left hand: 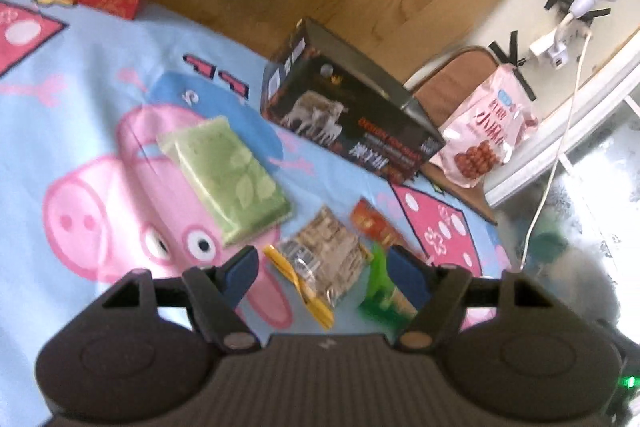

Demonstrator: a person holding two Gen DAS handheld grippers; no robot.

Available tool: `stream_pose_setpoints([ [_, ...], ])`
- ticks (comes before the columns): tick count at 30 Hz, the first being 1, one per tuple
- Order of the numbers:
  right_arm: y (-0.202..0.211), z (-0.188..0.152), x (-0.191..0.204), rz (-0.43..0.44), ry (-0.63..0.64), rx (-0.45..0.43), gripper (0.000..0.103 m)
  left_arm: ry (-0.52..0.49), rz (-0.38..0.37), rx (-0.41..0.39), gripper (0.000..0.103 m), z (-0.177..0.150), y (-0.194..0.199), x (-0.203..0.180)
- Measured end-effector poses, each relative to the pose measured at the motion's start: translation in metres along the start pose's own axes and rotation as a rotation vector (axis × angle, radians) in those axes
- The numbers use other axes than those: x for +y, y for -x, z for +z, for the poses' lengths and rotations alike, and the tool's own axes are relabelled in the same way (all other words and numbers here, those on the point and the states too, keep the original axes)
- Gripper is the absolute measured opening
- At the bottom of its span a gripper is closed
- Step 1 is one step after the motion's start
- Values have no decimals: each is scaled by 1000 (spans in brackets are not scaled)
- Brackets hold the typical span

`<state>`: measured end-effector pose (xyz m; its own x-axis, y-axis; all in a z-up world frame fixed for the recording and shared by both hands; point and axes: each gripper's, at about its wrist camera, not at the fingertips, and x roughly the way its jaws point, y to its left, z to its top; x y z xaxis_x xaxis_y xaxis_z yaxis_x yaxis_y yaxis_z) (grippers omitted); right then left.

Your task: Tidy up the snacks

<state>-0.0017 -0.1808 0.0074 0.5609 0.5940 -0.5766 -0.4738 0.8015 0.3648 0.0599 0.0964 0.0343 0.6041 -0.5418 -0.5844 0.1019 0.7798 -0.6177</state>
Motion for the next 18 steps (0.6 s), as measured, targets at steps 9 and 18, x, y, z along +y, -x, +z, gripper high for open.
stream_pose_setpoints([
  [9,-6,22,3,-39,43,-62,56,42,-28,30,72,-6,-7,2],
  [18,-67,73,-28,-36,-81,43,41,66,-14,17,72,-16,-2,9],
])
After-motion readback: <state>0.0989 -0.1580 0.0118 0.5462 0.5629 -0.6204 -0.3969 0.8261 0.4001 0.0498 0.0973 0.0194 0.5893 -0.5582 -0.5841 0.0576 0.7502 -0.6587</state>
